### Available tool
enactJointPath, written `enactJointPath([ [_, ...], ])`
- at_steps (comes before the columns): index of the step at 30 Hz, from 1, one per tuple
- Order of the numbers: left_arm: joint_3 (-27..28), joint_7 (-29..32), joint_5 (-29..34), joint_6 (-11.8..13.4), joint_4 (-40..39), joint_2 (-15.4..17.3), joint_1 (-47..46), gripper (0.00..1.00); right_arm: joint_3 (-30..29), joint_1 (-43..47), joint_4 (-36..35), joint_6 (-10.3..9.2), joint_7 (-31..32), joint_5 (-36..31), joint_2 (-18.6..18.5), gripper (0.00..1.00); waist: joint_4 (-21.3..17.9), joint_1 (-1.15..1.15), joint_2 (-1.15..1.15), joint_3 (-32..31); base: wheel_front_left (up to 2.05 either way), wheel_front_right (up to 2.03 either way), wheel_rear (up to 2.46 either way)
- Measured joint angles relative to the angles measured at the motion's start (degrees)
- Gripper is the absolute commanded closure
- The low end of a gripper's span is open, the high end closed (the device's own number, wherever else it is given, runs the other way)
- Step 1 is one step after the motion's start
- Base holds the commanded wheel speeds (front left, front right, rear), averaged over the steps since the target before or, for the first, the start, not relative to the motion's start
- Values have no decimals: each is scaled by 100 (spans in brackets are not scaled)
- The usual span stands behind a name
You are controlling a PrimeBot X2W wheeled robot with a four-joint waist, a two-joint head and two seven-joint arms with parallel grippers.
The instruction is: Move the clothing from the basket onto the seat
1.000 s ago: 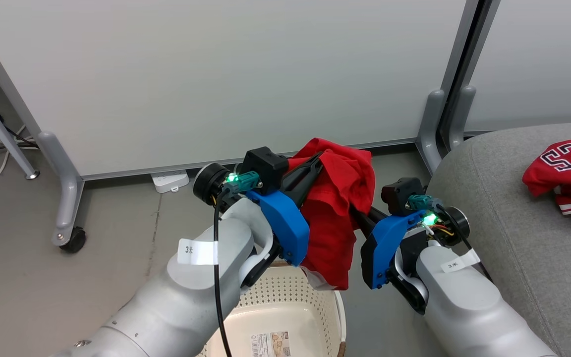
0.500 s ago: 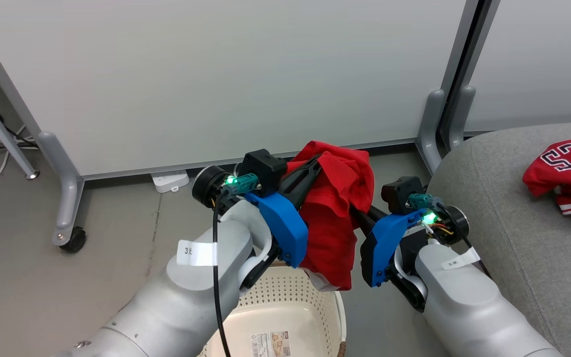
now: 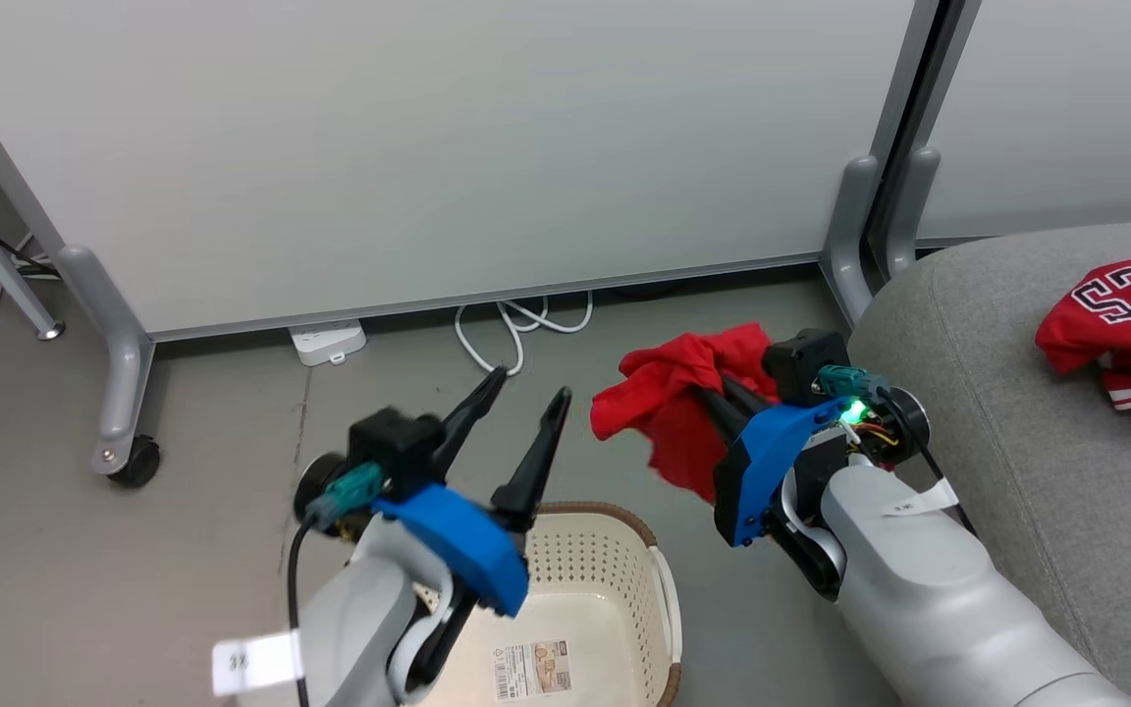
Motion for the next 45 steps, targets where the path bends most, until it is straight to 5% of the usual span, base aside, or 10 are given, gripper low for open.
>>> enactJointPath([
  [6, 1166, 0, 853, 146, -945, 268, 1369, 0, -21, -35, 35, 0, -96, 76, -60, 100, 28, 0, 0, 81, 0, 0, 0],
  [17, 2680, 0, 1904, -26, -1649, -37, 2615, 0, -44, -97, 96, 0, -182, 151, -114, 100, 114, 0, 0, 171, 0, 0, 0],
  [30, 3080, 0, 2366, -212, -1606, -312, 2744, 0, 20, -101, 115, 0, -231, 276, -90, 100, -117, 0, 0, 196, 0, 0, 0],
  [45, 3004, 0, 2473, -223, -1691, -302, 2643, 0, 76, -192, 38, 0, -287, 370, -104, 100, -1431, 0, 0, 421, 0, 0, 0],
])
